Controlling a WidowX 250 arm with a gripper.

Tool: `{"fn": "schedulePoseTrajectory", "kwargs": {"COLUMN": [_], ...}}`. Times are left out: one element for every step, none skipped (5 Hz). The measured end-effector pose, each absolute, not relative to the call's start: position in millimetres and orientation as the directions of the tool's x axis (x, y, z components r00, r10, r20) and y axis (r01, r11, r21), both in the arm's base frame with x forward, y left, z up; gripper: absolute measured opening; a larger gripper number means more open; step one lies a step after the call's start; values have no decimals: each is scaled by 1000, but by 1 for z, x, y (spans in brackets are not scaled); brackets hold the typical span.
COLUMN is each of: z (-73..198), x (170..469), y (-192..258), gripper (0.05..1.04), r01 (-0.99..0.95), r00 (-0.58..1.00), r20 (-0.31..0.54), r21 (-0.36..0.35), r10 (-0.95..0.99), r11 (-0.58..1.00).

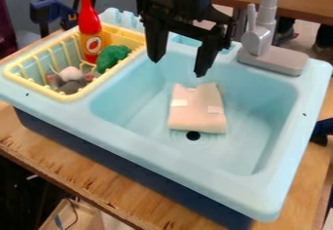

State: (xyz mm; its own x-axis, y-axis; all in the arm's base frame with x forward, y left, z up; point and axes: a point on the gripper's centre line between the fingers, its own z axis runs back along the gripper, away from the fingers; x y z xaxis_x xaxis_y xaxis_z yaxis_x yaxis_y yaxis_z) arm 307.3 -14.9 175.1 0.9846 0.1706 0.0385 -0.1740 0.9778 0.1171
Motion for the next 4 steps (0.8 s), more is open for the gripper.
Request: {"fn": "schedulePoseTrajectory", "kwargs": {"z": [165, 152, 124, 97], "x": [307, 323, 340, 353], "y": [-15, -17, -23, -27], "gripper": [1000, 1000, 1000, 1000], "r01": [-173, -228, -236, -239], "r00": [985, 973, 972, 971], "r20": [7, 58, 11, -14], "r21": [127, 113, 98, 63], "r10": [173, 223, 236, 240], "r11": [977, 967, 967, 969]}}
